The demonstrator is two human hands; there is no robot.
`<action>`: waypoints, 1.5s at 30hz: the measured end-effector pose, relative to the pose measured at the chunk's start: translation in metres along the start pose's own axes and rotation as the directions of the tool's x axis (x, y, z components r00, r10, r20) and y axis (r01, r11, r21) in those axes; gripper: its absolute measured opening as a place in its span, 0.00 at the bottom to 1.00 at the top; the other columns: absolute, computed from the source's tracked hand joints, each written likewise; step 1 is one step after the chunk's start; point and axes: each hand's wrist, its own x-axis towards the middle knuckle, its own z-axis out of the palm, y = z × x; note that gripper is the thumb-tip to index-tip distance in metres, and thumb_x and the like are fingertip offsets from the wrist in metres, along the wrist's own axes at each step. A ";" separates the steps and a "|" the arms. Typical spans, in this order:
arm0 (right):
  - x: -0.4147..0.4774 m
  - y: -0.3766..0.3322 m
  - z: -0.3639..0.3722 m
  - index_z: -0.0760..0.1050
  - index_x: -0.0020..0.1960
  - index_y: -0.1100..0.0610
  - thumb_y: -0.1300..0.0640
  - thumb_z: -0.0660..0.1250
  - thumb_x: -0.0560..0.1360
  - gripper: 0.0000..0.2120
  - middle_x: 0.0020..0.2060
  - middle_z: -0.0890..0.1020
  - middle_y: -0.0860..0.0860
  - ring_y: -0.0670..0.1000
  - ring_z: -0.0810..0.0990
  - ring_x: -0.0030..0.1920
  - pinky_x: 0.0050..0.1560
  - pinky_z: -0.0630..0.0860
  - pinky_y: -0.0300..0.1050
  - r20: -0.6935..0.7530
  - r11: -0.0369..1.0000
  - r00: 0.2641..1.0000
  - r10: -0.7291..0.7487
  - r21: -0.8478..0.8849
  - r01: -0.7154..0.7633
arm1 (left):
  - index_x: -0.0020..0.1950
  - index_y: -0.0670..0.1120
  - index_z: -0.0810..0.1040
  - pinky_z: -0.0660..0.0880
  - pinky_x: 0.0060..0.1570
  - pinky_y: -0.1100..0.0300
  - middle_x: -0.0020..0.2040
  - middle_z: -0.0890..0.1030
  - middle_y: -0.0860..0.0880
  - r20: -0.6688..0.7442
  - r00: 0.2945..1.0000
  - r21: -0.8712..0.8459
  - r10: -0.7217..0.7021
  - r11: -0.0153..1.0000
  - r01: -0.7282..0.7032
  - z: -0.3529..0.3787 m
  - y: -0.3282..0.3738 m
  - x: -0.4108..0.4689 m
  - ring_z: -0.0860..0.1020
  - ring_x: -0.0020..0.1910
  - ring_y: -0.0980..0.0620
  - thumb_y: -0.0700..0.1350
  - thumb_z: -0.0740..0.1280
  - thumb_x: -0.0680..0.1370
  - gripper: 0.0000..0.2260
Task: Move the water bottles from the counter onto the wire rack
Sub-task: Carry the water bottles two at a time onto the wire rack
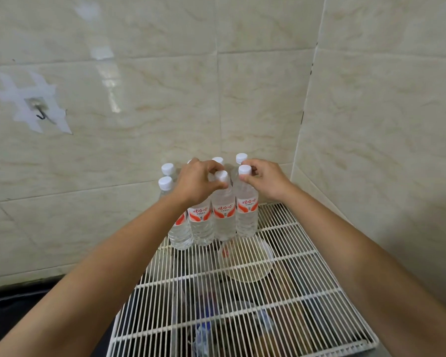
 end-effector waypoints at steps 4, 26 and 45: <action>0.002 0.005 0.000 0.79 0.64 0.54 0.53 0.73 0.77 0.17 0.55 0.84 0.52 0.52 0.82 0.56 0.61 0.78 0.54 -0.009 1.000 1.000 0.019 -0.019 -0.019 | 0.61 0.52 0.81 0.73 0.59 0.46 0.55 0.84 0.50 -0.012 1.000 -0.002 -0.010 1.000 0.010 0.005 -0.003 0.003 0.76 0.59 0.48 0.55 0.76 0.72 0.19; -0.079 0.008 0.047 0.66 0.76 0.57 0.44 0.57 0.82 0.27 0.79 0.61 0.60 0.60 0.62 0.77 0.74 0.63 0.60 -0.294 0.903 0.887 -0.355 -0.354 0.244 | 0.77 0.48 0.68 0.66 0.68 0.45 0.77 0.67 0.40 -0.387 0.913 0.442 0.126 0.895 0.063 -0.020 -0.020 -0.127 0.68 0.74 0.40 0.57 0.59 0.83 0.25; -0.216 -0.207 0.278 0.65 0.78 0.56 0.43 0.63 0.81 0.29 0.80 0.57 0.62 0.63 0.57 0.79 0.77 0.56 0.65 0.054 0.671 0.669 -0.742 0.063 0.739 | 0.77 0.44 0.68 0.64 0.70 0.36 0.79 0.63 0.38 -0.654 0.657 0.486 -0.376 0.456 0.745 -0.135 -0.078 -0.472 0.63 0.77 0.37 0.58 0.57 0.83 0.27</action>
